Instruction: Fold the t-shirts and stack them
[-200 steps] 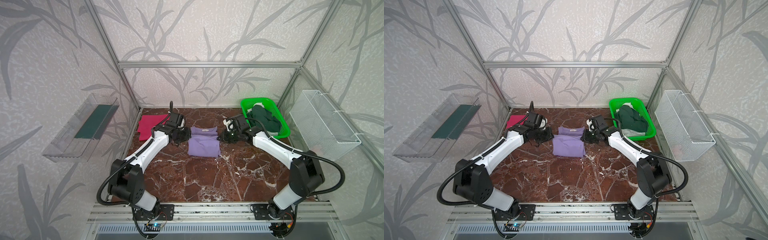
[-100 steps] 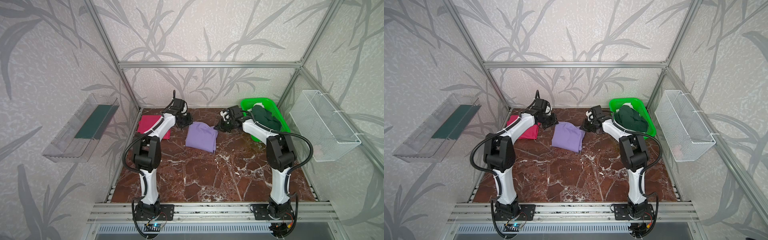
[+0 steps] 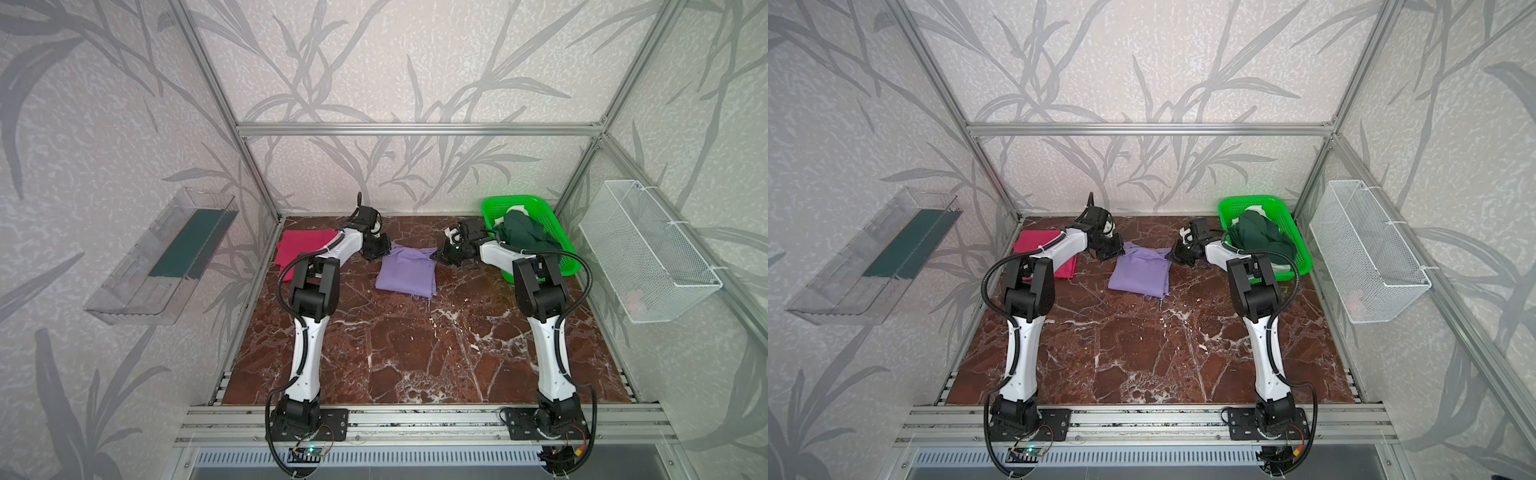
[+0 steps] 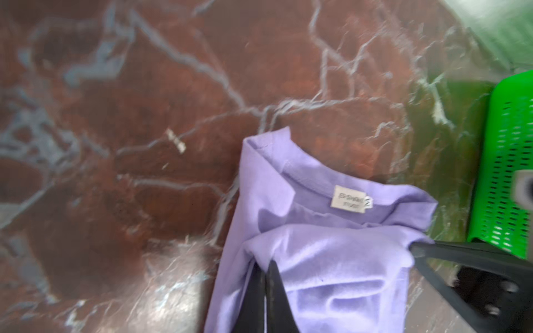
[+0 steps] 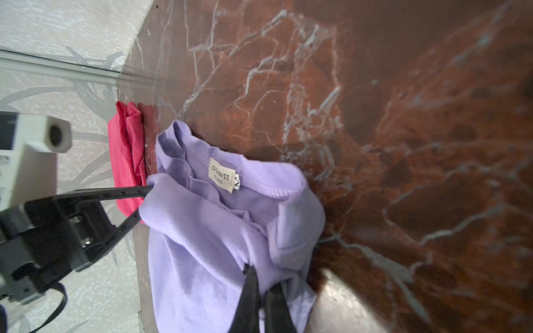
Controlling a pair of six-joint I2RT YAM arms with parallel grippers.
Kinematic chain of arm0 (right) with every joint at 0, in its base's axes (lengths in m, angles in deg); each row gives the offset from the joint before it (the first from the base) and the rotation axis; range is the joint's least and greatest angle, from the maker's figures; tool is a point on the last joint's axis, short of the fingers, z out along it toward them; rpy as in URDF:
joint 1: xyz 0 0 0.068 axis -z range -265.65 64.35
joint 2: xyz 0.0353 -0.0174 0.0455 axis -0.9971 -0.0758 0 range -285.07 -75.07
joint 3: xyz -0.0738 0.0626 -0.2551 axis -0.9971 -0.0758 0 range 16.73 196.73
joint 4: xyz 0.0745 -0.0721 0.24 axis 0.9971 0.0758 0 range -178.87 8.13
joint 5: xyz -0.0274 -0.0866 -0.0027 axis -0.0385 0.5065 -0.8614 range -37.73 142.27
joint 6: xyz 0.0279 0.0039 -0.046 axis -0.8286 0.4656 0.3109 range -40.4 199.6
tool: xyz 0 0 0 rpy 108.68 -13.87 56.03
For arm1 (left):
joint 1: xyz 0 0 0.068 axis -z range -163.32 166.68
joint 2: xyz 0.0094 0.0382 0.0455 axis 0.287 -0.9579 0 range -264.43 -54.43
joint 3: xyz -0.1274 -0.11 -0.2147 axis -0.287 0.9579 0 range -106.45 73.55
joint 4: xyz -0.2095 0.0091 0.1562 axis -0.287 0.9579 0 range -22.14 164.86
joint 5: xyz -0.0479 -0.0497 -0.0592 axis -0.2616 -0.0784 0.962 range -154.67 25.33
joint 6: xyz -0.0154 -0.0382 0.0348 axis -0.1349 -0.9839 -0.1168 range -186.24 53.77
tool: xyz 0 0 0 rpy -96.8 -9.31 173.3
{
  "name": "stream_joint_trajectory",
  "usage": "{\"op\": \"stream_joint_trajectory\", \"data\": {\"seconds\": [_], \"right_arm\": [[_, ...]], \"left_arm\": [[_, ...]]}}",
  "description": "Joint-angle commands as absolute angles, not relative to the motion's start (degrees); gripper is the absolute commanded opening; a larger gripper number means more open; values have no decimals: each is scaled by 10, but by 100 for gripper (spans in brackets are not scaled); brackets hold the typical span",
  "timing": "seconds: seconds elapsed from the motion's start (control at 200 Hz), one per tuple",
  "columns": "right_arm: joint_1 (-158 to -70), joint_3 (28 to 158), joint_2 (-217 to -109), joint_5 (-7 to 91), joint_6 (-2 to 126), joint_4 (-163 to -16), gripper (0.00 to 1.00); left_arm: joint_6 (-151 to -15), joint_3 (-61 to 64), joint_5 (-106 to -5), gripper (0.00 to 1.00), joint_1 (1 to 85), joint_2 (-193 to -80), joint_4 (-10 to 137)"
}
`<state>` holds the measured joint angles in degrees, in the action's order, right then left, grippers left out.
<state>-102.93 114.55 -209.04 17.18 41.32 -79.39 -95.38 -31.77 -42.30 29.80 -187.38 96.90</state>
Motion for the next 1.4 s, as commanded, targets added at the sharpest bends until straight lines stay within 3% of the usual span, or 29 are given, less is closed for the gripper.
{"op": "stream_joint_trajectory", "data": {"seconds": [0.0,0.36,0.55,0.76,0.84,0.905,0.95,0.99,1.065,1.224,1.309,1.394], "right_arm": [[-1041,1140,-2088,158,443,-751,4],[-1089,909,-1908,194,464,-789,4],[-1098,878,-1835,207,459,-775,4],[-1097,904,-1835,226,454,-757,6],[-1096,919,-1861,233,451,-757,17],[-1094,926,-1885,229,449,-767,24],[-1092,925,-1894,222,451,-785,32],[-1092,915,-1891,226,451,-807,39],[-1095,882,-1863,237,450,-852,47],[-1124,857,-1801,293,484,-821,46],[-1142,868,-1806,300,490,-807,32],[-1151,899,-1837,290,484,-798,23]], "left_arm": [[-969,-234,-435,0,302,-1834,961],[-993,89,-451,0,329,-1600,883],[-995,95,-459,0,333,-1520,906],[-998,40,-486,0,331,-1524,931],[-992,10,-516,0,325,-1561,952],[-992,3,-526,10,321,-1588,947],[-992,18,-533,31,322,-1591,911],[-983,32,-521,44,321,-1586,873],[-963,68,-508,56,326,-1561,801],[-929,132,-522,60,344,-1481,753],[-939,145,-509,58,350,-1473,747],[-958,135,-482,49,353,-1497,735]]}}
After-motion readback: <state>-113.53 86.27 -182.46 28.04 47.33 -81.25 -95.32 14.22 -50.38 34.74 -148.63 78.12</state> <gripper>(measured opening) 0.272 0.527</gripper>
